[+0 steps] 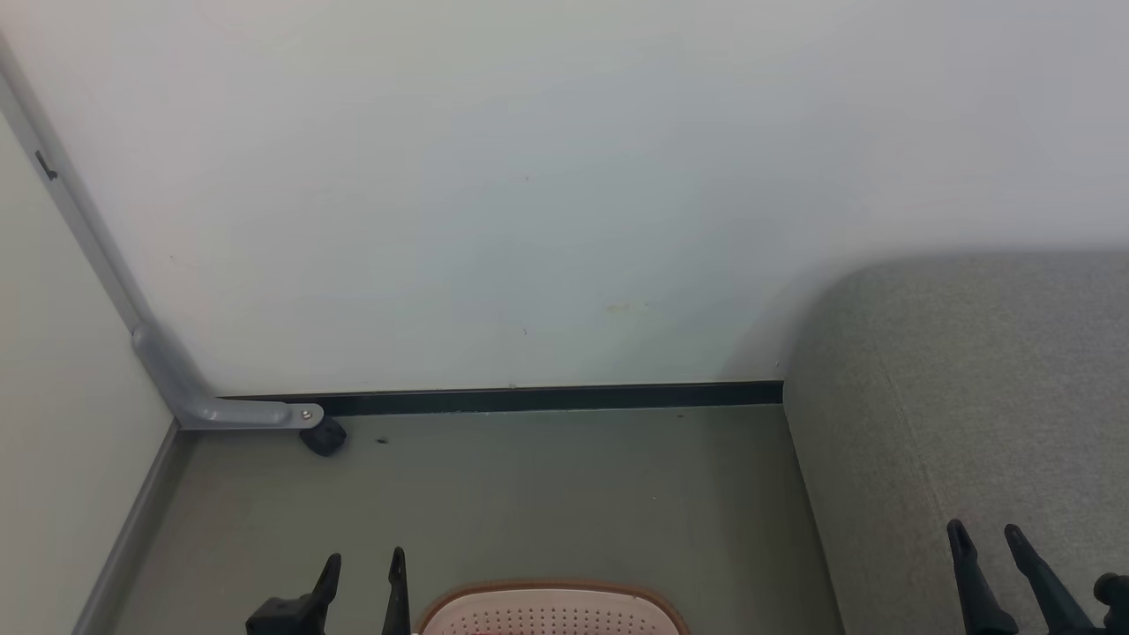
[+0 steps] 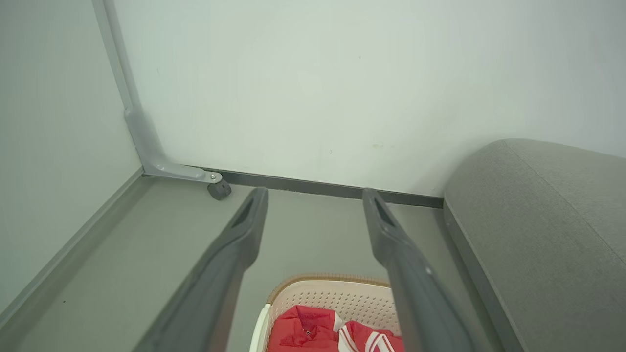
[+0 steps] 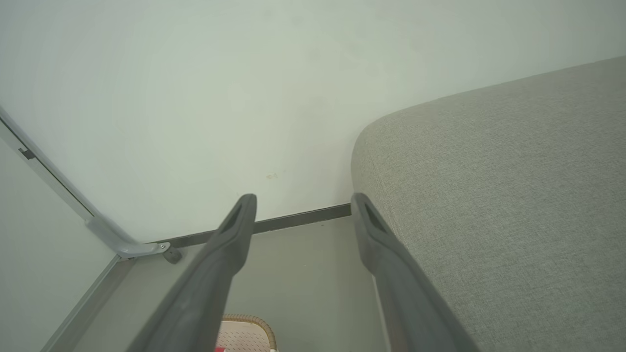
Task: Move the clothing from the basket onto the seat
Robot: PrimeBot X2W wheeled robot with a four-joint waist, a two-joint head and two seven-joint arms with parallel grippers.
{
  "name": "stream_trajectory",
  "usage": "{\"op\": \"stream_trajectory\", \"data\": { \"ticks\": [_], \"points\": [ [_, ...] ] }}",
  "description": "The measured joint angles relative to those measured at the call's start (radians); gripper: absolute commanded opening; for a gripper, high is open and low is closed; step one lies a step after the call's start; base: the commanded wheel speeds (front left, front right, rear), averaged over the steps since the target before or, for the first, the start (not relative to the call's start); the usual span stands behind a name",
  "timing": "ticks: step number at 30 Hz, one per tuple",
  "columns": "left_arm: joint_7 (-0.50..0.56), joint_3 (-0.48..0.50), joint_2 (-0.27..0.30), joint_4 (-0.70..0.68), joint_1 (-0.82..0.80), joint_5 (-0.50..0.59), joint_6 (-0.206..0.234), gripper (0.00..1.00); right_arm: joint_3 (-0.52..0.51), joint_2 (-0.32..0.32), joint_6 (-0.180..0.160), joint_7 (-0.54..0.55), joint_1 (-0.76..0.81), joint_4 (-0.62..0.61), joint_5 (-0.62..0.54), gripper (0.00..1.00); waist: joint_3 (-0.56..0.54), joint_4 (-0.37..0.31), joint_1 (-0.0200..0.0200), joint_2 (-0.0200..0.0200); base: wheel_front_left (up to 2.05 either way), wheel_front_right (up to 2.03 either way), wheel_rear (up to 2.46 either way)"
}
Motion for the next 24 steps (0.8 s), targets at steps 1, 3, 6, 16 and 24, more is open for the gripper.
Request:
{"op": "stream_trajectory", "data": {
  "ticks": [1, 3, 6, 16, 24],
  "points": [
    [-0.004, 0.0, 0.0, 0.004, 0.0, 0.015, 0.0, 1.0, 0.003, -0.001, 0.0, -0.002, 0.001, 0.0, -0.009, 1.0, -0.001, 0.0, 0.0, 0.0, 0.0, 0.0, 0.0],
    [-0.01, 0.001, -0.001, 0.015, -0.002, 0.037, 0.005, 1.0, 0.009, -0.004, 0.0, -0.01, 0.002, -0.001, -0.036, 1.0, -0.003, 0.0, 0.0, 0.0, 0.0, 0.0, 0.0],
    [-0.021, 0.004, -0.003, 0.028, -0.003, 0.085, 0.012, 1.0, 0.015, -0.008, -0.007, -0.022, 0.003, -0.004, -0.072, 1.0, -0.005, 0.001, 0.0, 0.0, 0.0, 0.0, 0.0],
    [-0.054, 0.016, -0.007, 0.069, -0.005, 0.198, 0.035, 1.0, 0.02, -0.031, -0.008, -0.053, 0.005, -0.006, -0.178, 1.0, -0.01, 0.001, 0.0, 0.0, 0.0, 0.0, 0.0],
    [-0.054, 0.035, -0.012, 0.076, -0.005, 0.192, 0.035, 1.0, 0.0, -0.027, -0.009, -0.053, 0.009, -0.007, -0.178, 1.0, -0.012, 0.001, 0.0, 0.0, 0.0, 0.0, 0.0]
  ]
}}
